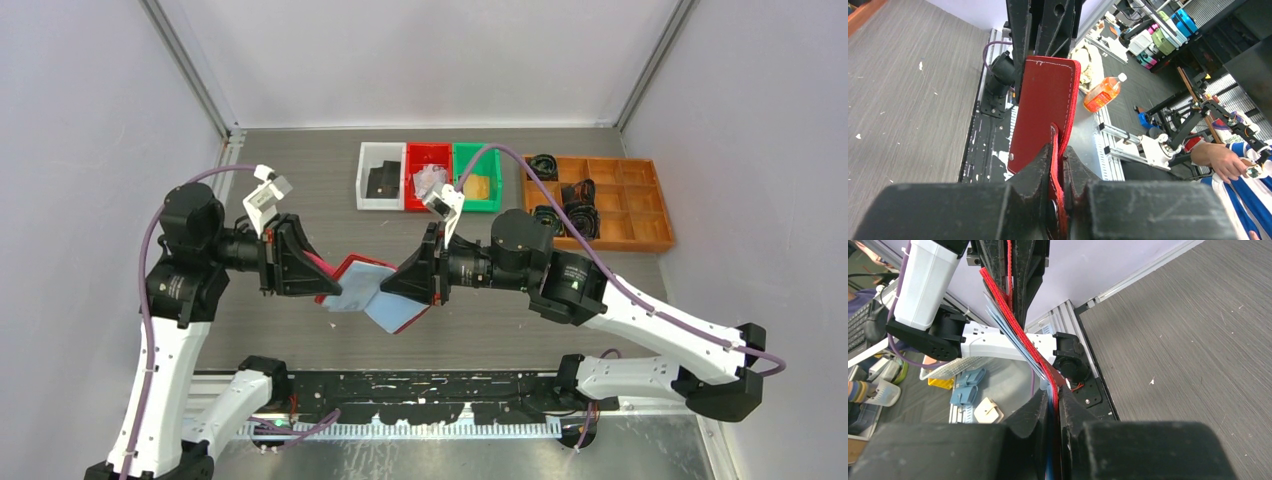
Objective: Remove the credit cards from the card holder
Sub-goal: Remove the credit card from the card holder.
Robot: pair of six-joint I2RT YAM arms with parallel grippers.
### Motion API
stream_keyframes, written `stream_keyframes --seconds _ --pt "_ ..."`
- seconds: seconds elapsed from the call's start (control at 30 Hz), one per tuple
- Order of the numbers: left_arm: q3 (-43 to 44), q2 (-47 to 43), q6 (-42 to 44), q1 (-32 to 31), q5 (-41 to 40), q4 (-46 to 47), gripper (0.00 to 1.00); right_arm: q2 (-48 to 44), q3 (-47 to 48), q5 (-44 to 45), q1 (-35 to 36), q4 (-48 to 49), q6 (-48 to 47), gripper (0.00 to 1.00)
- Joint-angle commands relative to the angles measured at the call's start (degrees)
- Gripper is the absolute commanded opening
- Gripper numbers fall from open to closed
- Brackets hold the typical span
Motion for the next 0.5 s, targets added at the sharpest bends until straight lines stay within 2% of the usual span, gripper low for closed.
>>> stream_keyframes --seconds 0.0,0.23,0.3,0.47 --pt "0.2 -0.6 0.7 -0.2 0.9 2.0 0.09 -1.8 0.4 -1.7 -0.1 6.1 0.7 0.15" --pt "0.7 -0.1 -0.8 -0.1 2.9 1.4 0.08 -2.6 -0.8 -2.1 -0.1 6.3 0.7 0.09" --pt "0.8 -0.2 -0.8 -0.2 3.1 1.5 0.01 -3.1 -1.3 -1.6 -0.2 6.3 0.8 0.09" --pt "1.4 -0.3 -0.8 -0.2 0.4 2.5 0.00 -3.2 -1.9 -2.9 -0.8 6.0 2.4 0.23"
